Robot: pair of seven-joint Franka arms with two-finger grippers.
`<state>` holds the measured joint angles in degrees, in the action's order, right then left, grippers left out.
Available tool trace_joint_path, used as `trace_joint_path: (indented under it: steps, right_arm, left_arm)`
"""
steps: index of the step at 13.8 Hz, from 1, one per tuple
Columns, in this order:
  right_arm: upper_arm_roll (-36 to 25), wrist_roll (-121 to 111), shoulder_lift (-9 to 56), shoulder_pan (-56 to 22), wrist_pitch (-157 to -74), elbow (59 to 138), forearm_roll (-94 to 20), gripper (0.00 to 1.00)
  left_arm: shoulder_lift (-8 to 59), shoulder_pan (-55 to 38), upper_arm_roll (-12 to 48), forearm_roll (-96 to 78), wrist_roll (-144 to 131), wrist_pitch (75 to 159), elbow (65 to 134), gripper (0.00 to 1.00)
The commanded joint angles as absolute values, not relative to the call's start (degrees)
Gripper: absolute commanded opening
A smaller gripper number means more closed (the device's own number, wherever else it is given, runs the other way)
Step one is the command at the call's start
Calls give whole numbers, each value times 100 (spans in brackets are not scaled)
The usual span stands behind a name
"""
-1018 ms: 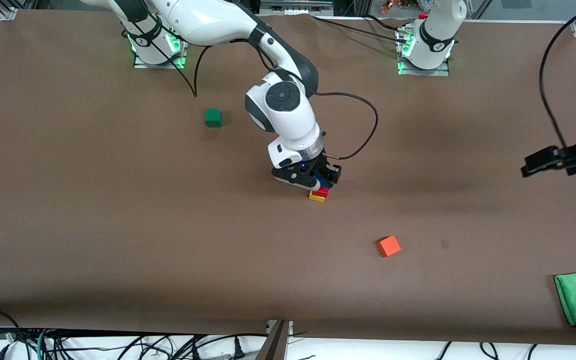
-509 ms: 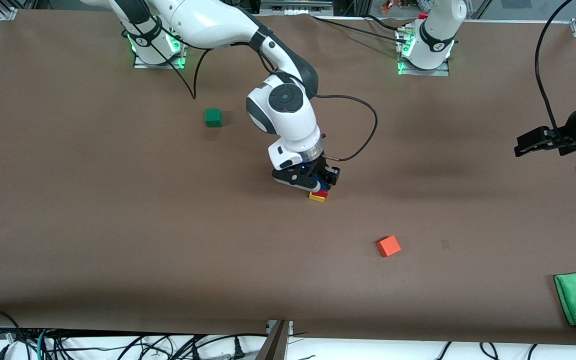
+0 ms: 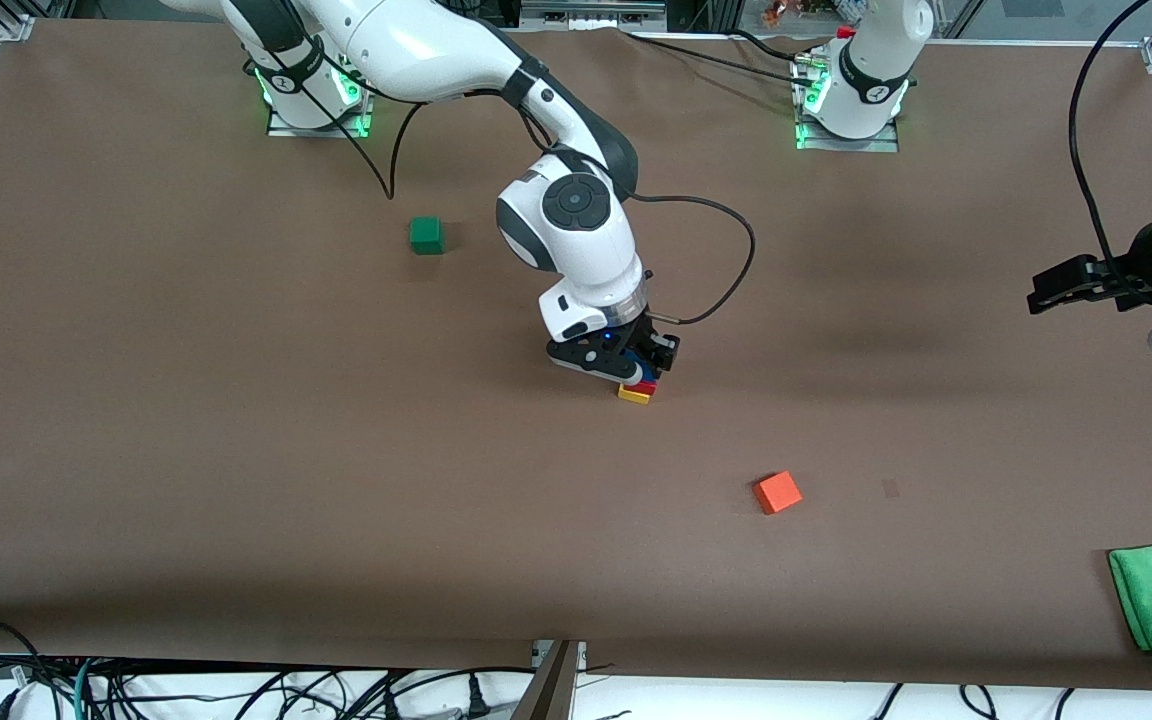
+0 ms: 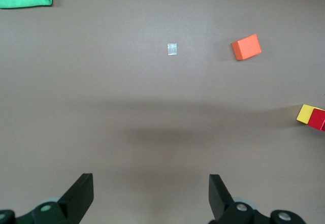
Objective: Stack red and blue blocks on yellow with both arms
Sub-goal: 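Lower the blue block onto the red block and open the right gripper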
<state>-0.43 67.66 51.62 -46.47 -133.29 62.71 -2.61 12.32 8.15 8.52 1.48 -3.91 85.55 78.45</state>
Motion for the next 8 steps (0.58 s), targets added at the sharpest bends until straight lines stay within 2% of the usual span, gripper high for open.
trace_joint_path:
  steps: [1,3,4,6,8]
  right_arm:
    - [-62,6785,5282,-4676,-13298,6047,-193,79]
    - [-62,6776,5274,-4667,-13272,6038,-202,87]
    - [-35,6776,5239,-4623,-13228,6038,-228,96]
    - [-35,6759,5142,-4536,-12782,6012,-237,99]
    - [-26,6628,4731,-4255,-12141,5977,-272,99]
  left_arm:
    - [1125,809,826,105,-281,8631,7954,100]
    - [1125,809,826,106,-272,8631,7954,100]
    - [1125,809,826,105,-272,8631,7954,100]
    - [1125,817,826,106,-264,8631,7954,100]
    - [1125,817,826,114,-264,8631,7954,100]
